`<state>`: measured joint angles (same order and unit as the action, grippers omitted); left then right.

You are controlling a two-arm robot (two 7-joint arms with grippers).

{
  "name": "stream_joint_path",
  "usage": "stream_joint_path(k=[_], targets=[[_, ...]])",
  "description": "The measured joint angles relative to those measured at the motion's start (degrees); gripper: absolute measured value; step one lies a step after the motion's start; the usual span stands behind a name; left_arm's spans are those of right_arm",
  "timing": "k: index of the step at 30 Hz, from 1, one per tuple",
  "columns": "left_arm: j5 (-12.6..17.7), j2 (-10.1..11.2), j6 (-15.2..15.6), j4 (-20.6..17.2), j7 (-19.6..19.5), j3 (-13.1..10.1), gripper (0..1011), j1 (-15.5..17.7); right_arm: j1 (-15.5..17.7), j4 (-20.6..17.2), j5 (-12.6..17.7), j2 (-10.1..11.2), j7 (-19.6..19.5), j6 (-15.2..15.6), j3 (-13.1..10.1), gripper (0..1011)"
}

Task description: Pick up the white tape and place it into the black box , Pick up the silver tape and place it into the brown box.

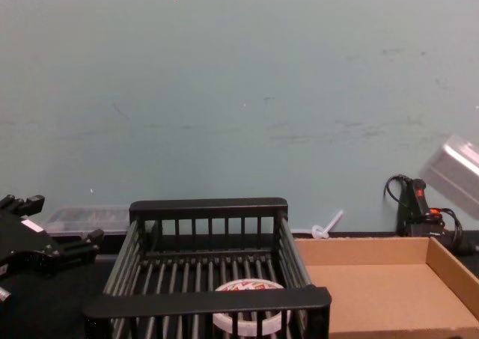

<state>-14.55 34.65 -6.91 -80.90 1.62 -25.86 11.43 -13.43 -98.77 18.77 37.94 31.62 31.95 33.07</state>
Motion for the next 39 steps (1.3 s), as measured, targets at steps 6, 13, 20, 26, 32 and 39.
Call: stream_joint_path(k=[6, 13, 20, 26, 32, 39], targets=[[0.0, 0.0, 0.0, 0.0, 0.0, 0.0, 1001, 0.0, -0.78, 1.38, -0.31, -0.79, -0.2, -0.02, 0.62, 1003], [0.0, 0.0, 0.0, 0.0, 0.0, 0.0, 1002, 0.0, -1.57, 2.86, -0.83, -1.59, -0.4, -0.05, 1.26, 1003], [0.0, 0.0, 0.0, 0.0, 0.0, 0.0, 1001, 0.0, -2.1, 3.91, -1.36, -2.16, -0.42, -0.03, 1.66, 1002], [0.0, 0.0, 0.0, 0.0, 0.0, 0.0, 1001, 0.0, -2.46, 4.56, -1.72, -2.61, -0.32, 0.16, 1.95, 1002], [0.0, 0.0, 0.0, 0.0, 0.0, 0.0, 1002, 0.0, -2.79, 5.11, -2.03, -2.95, -0.04, 0.5, 2.23, 1002], [0.0, 0.0, 0.0, 0.0, 0.0, 0.0, 1001, 0.0, -2.9, 5.29, -2.16, -3.06, 0.04, 0.67, 2.29, 1002]])
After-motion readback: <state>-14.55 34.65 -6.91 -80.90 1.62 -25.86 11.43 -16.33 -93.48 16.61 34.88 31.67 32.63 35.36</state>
